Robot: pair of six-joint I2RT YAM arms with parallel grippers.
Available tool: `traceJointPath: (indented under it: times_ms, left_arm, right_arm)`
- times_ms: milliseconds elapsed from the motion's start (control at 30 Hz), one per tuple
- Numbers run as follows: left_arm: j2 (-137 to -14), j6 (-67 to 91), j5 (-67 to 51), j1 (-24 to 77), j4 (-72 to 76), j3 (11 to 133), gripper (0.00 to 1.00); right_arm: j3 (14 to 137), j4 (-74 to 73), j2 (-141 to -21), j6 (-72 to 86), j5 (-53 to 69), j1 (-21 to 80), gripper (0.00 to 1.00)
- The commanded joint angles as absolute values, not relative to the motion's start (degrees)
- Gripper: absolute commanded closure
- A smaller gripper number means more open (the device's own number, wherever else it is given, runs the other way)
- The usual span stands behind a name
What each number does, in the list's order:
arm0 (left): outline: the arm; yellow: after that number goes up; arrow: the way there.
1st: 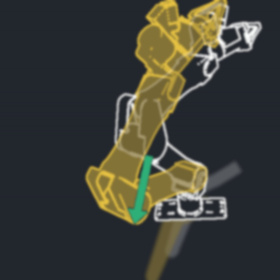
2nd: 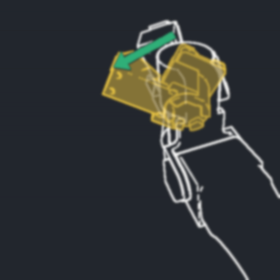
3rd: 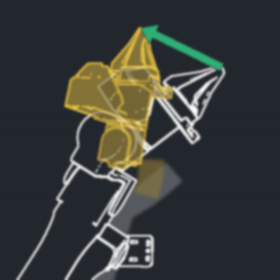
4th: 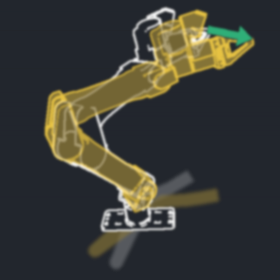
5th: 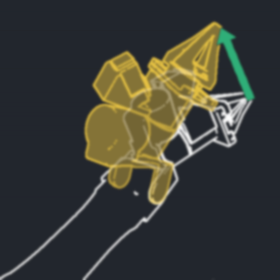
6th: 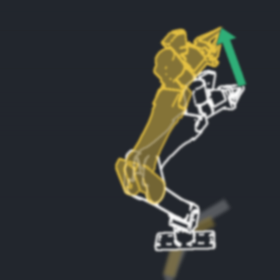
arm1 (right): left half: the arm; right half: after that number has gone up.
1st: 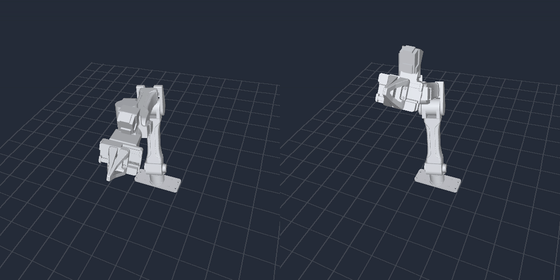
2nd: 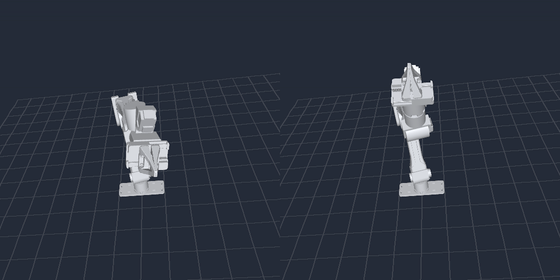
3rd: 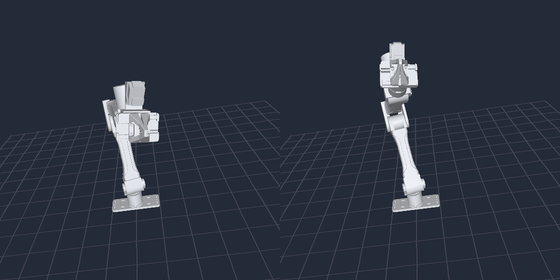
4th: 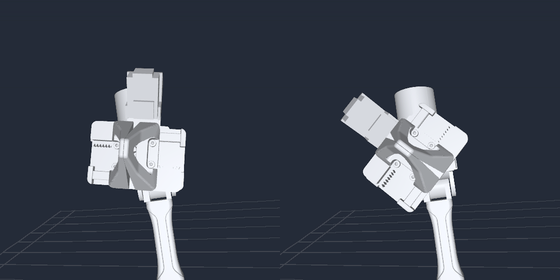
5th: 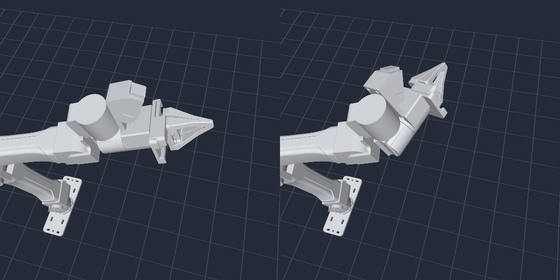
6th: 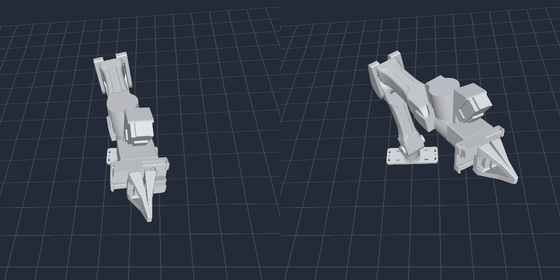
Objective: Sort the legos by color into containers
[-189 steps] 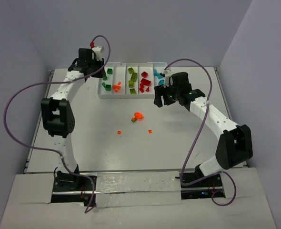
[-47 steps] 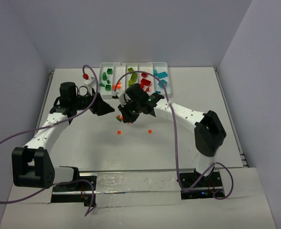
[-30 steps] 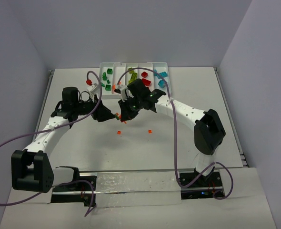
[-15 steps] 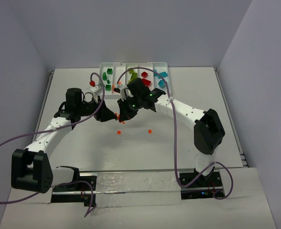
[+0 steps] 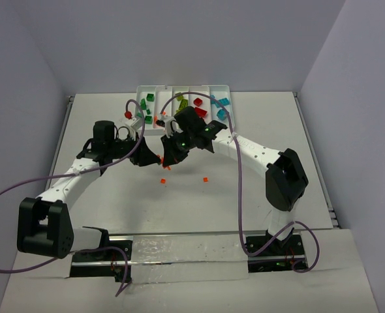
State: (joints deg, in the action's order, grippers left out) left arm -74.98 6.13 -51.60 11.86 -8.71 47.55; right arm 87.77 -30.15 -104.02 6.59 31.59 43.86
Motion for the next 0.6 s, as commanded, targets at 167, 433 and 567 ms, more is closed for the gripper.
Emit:
traceJointPath:
  times_ms: [167,433,567]
  left_arm:
    - [-75.59,6.59,-50.82,12.22,-6.94,49.04,0.55]
    - [-76.17,4.95,-50.45,12.22,-10.19,50.21,1.00]
    - [-76.79,5.53,-51.25,11.47,-14.06,51.27,1.00]
  right_arm:
    - [90.33,-29.62,-104.06,7.49,32.85,42.89,1.00]
    - [90.26,-29.88,-104.56,6.77,31.70,41.61,1.00]
    - [90.41,-29.94,-105.00,5.49,29.87,39.25,1.00]
